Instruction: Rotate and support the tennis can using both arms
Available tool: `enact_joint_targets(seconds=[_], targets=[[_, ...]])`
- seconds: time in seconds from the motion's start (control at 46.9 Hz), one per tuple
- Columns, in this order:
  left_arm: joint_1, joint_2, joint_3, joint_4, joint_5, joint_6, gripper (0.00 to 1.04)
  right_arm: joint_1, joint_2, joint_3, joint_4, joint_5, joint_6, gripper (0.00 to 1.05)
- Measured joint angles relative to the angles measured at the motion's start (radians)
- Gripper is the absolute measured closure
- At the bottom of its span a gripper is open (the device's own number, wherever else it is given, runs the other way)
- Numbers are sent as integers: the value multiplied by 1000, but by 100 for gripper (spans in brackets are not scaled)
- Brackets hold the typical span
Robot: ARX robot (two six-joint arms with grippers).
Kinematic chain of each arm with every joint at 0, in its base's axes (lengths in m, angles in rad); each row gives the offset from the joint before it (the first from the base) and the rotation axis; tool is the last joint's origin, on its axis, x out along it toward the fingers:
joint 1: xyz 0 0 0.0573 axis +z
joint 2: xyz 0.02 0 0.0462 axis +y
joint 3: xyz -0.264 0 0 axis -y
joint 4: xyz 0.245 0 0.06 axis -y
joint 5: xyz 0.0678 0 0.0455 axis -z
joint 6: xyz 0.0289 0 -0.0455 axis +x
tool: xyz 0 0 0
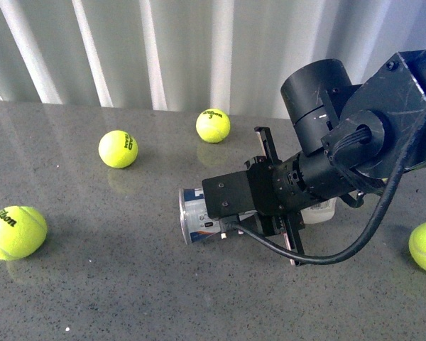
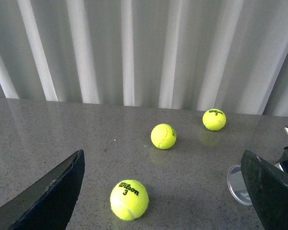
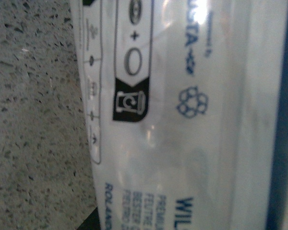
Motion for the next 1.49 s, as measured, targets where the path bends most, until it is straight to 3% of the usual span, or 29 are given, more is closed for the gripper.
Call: enact_joint_targets(seconds=[0.149,0.341,0.639,0.959,1.15,1.214,1.321,1.406,1.491], targets=[[0,0,0,0,0,0,7,5,4,15,-19,1,40,77],[0,0,0,0,0,0,7,5,4,13,-22,-14,77,53],[0,0,0,0,0,0,7,9,-44,-34,-33,-88,203,5],[0,0,0,0,0,0,7,22,-199,-121,-19,-153,352,7],[0,0,0,0,0,0,7,15,-334,-195,58,-219,610,7],[0,0,0,0,0,0,7,3,-410,-237,168,-171,784,7],[0,0,0,0,0,0,7,-40,-536,-310,325,49,1149,7],[0,0,0,0,0,0,7,-66,-624,-379,348,218,1380,7],[0,0,0,0,0,0,7,-81,-668,-419,352,293,1500,7]])
